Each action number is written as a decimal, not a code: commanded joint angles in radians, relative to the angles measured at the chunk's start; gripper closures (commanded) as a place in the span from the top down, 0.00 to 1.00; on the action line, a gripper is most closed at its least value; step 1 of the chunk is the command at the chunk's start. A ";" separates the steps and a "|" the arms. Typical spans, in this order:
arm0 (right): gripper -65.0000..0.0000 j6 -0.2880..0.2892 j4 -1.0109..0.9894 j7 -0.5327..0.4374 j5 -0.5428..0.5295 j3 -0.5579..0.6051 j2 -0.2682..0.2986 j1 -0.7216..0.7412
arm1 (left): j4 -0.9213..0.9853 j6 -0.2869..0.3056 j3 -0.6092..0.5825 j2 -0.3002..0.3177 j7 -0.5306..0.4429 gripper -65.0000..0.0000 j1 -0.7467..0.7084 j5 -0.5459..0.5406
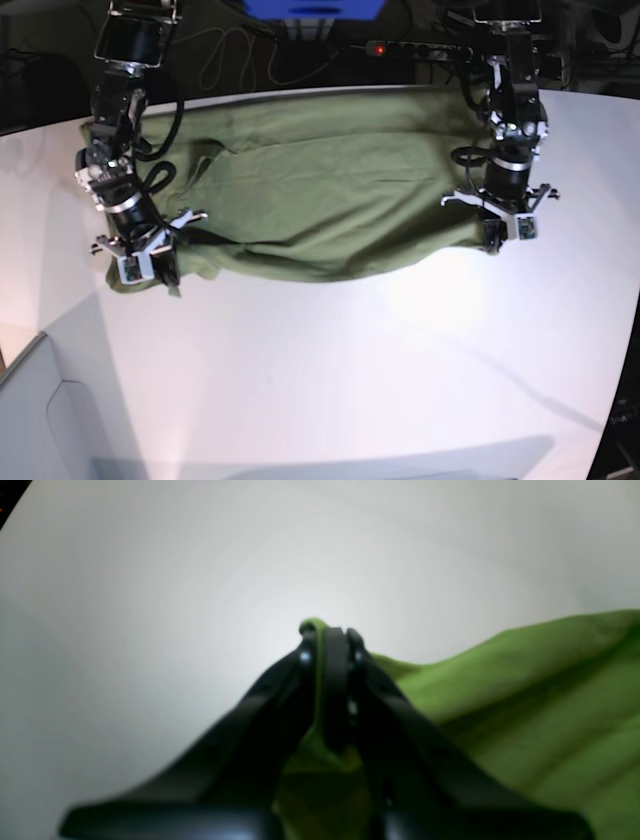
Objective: Fold the T-shirt properly
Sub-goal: 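Lift the pinched fabric and fold it toward the collar edge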
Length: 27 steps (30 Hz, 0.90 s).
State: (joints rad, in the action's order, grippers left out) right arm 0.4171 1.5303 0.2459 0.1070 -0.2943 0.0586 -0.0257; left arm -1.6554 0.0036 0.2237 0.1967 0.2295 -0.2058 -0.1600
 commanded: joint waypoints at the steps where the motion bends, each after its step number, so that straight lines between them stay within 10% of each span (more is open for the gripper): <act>1: 0.00 0.004 0.020 -0.026 -0.014 -0.003 0.010 0.000 | -0.021 -0.004 0.004 0.007 -0.038 0.00 -0.008 -0.003; 27: 0.00 0.220 0.025 0.033 -0.014 -0.162 0.005 0.005 | 0.085 -0.006 0.026 0.017 -0.094 0.00 0.087 -0.002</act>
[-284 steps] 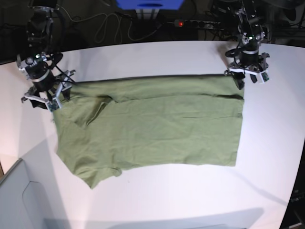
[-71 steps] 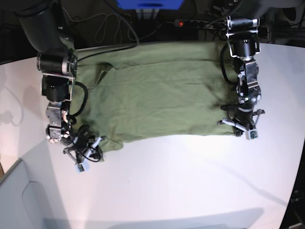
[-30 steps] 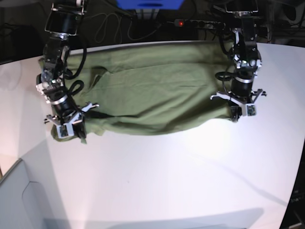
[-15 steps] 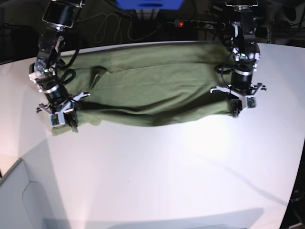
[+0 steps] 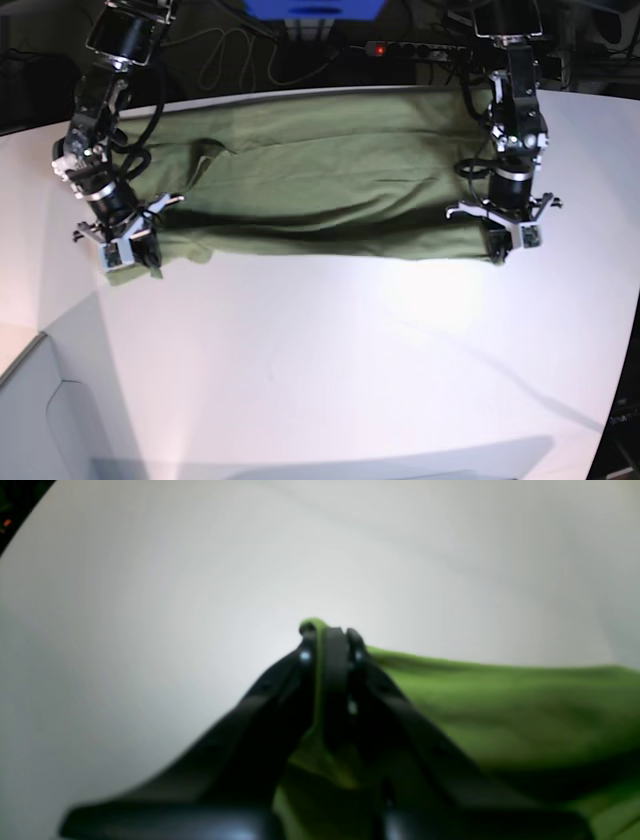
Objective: Fold the T-shirt properly
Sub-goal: 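Lift the pinched fabric and fold it toward the collar edge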
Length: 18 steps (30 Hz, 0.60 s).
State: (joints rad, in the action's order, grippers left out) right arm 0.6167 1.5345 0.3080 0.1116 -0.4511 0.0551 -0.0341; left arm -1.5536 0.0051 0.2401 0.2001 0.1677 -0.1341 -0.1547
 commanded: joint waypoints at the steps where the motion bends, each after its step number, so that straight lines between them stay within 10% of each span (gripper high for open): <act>1: 0.00 0.027 0.018 -0.030 -0.019 -0.013 0.007 0.013 | -0.015 -0.007 0.025 0.009 -0.032 0.00 0.015 -0.007; 18: 0.00 0.035 -0.047 -0.034 -0.019 -0.038 0.009 -0.007 | -0.026 -0.006 0.072 -0.018 -0.033 0.00 -0.095 -0.009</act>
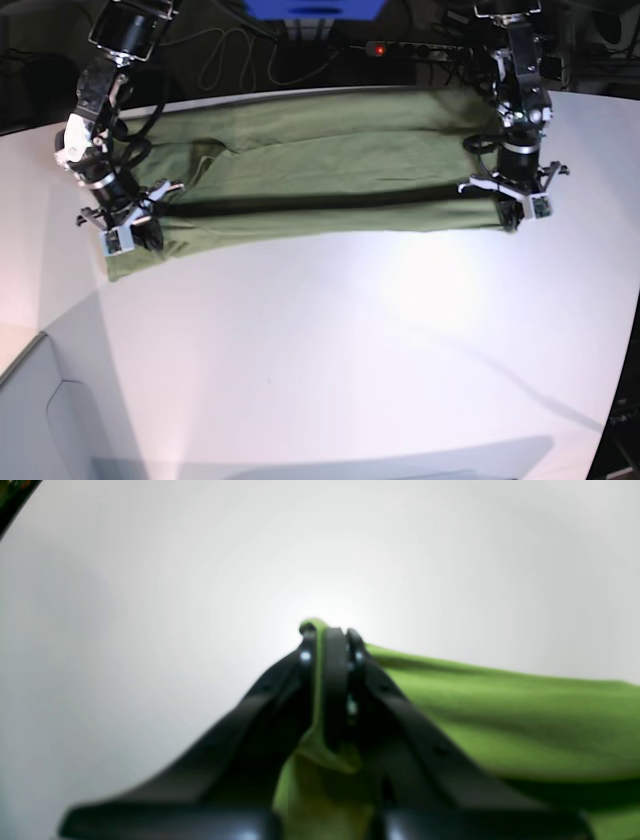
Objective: Fold the T-shirt properly
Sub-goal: 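Lift the pinched fabric and fold it toward the collar edge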
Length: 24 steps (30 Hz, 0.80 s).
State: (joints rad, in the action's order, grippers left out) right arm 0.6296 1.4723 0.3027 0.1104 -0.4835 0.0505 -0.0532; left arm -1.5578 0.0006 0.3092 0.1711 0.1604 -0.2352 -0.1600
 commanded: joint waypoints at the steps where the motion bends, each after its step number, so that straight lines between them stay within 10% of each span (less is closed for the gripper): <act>1: 0.00 0.022 0.011 -0.029 -0.018 -0.005 0.013 0.013 | -0.022 -0.001 0.002 0.011 -0.026 0.00 -0.003 -0.003; 15: 0.00 0.022 0.006 -0.026 -0.018 -0.005 0.013 0.013 | -0.057 0.000 -0.008 0.011 -0.017 0.01 -0.069 -0.003; 20: 0.00 0.022 0.006 -0.026 -0.018 -0.004 0.013 0.011 | -0.123 -0.007 0.005 -0.011 -0.022 0.38 -0.091 -0.003; 24: 0.00 0.022 0.006 -0.026 -0.018 -0.002 0.013 0.011 | -0.175 -0.006 0.028 -0.017 -0.017 0.38 -0.105 -0.003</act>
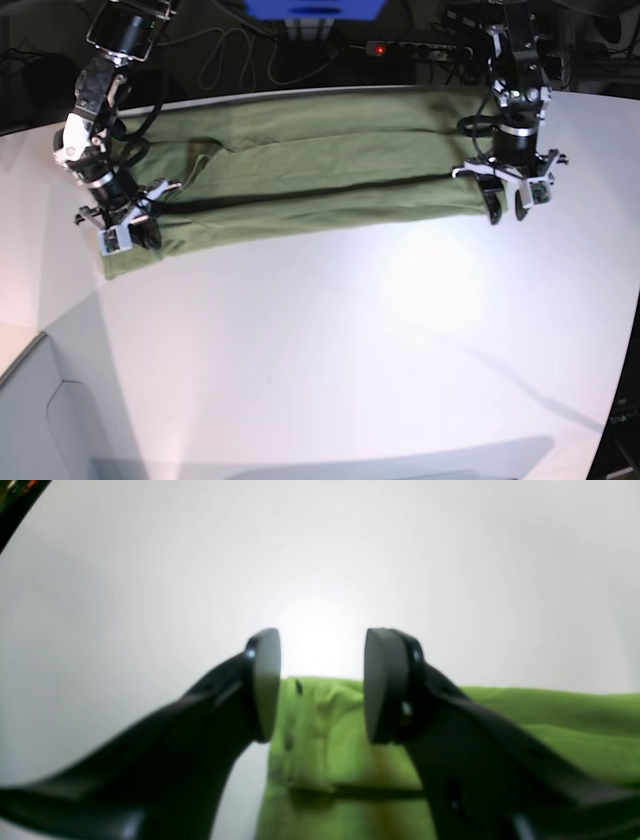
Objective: Fold the T-shirt properly
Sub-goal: 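Lift the pinched fabric and fold it toward the collar edge, then hold the folded fabric with both grippers over the collar edge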
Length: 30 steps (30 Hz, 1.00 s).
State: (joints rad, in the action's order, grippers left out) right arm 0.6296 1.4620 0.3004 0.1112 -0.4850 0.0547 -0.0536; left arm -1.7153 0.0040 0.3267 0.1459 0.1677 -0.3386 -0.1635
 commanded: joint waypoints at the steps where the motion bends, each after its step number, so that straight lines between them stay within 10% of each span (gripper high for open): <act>1: 0.00 0.022 0.016 -0.022 -0.018 -0.001 0.009 0.011 | -0.018 -0.009 0.015 0.008 -0.024 0.38 0.003 0.000; 23: 0.00 0.022 0.016 -0.022 -0.014 0.002 0.009 0.010 | 0.146 -0.006 -0.033 0.008 -0.023 0.37 0.102 0.000; 30: 0.00 0.022 0.016 -0.022 -0.012 0.002 0.009 0.010 | 0.146 -0.005 -0.027 0.007 -0.029 0.00 0.102 0.000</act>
State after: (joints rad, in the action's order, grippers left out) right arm 0.6296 1.4620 0.3038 0.1116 -0.4812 0.0551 -0.0555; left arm -1.5555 0.0036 0.2939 0.1463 0.1673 -0.2405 -0.1593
